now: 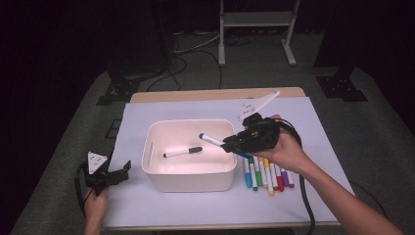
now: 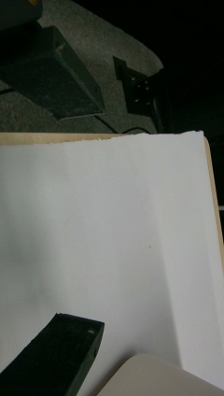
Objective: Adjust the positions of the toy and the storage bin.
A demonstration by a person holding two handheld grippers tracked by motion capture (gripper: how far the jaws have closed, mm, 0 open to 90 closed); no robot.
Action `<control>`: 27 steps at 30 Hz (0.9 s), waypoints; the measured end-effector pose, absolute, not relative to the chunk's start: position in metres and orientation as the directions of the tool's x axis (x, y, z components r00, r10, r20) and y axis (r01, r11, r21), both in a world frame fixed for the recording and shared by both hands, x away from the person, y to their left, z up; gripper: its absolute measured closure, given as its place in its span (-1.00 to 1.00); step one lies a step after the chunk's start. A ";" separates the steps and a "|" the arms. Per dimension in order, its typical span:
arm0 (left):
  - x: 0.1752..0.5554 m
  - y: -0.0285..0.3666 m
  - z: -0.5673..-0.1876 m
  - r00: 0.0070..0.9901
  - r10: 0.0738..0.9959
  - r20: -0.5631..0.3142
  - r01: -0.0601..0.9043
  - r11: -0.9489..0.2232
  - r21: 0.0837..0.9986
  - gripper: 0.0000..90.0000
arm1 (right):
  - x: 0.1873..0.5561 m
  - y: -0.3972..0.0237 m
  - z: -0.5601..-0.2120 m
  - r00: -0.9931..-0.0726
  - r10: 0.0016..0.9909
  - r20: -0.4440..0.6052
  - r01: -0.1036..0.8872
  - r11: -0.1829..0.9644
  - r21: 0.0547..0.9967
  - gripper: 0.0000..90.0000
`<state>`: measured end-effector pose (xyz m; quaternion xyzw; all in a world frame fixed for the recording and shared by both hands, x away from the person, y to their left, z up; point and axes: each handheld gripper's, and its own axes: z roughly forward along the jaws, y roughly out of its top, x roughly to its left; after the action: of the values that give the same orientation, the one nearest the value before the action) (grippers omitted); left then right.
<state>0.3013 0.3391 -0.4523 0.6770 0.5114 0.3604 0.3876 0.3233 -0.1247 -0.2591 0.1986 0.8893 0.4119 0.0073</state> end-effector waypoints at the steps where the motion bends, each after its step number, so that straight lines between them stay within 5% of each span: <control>1: 0.301 0.339 -0.452 0.217 0.972 0.092 0.413 -0.177 0.893 -1.00 | 0.324 -0.120 -0.259 -0.925 0.351 0.149 0.341 0.588 0.734 0.68; 27: 0.301 0.339 -0.452 0.222 0.971 0.088 0.417 -0.176 0.891 -1.00 | 0.347 -0.028 -0.295 -0.969 0.197 0.152 0.247 0.704 0.666 0.68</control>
<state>0.3014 0.3392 -0.4521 0.6787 0.5114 0.3570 0.3878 0.3473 -0.0280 -0.2948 0.1204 0.9223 0.3657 -0.0344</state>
